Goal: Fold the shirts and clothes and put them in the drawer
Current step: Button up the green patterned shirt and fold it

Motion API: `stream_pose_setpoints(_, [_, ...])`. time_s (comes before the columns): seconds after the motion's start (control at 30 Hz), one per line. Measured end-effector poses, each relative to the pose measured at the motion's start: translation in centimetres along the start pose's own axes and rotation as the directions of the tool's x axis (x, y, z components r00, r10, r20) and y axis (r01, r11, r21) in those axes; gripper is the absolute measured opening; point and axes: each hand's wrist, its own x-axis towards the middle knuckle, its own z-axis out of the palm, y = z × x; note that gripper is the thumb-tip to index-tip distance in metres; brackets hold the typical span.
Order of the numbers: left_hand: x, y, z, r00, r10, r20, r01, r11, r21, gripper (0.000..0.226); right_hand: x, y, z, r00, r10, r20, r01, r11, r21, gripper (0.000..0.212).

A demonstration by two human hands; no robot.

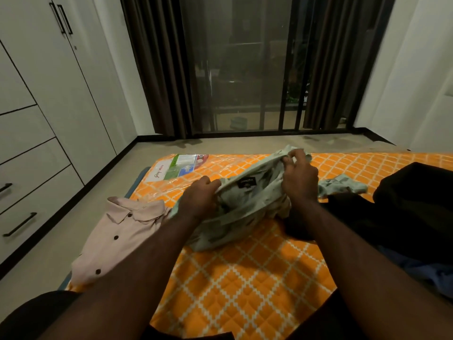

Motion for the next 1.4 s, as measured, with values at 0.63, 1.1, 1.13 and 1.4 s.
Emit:
stream_pose_setpoints(0.63, [-3.2, 2.9, -4.0, 0.923, 0.045, 0.382, 0.334, 0.397, -0.855, 0.039, -3.2, 0.5, 2.1, 0.762, 0.451, 0.464, -0.631, 0.677, 0.378, 0.053])
stream_pose_setpoints(1.1, [-4.7, 1.6, -2.2, 0.995, 0.052, 0.080, -0.020, 0.934, -0.357, 0.024, -6.4, -0.1, 2.1, 0.939, 0.314, 0.137, -0.342, 0.893, 0.294, 0.032])
stream_pose_setpoints(1.13, [-4.6, 1.5, -2.4, 0.994, 0.052, 0.092, -0.016, 0.936, -0.351, 0.022, -6.9, -0.3, 2.2, 0.939, 0.301, 0.164, -0.339, 0.891, 0.302, 0.029])
stream_pose_setpoints(1.4, [-4.4, 1.2, -2.6, 0.999, 0.013, 0.035, 0.002, 0.922, -0.386, 0.026, -10.2, -1.8, 4.4, 0.860, 0.067, 0.506, -0.206, 0.953, 0.224, 0.020])
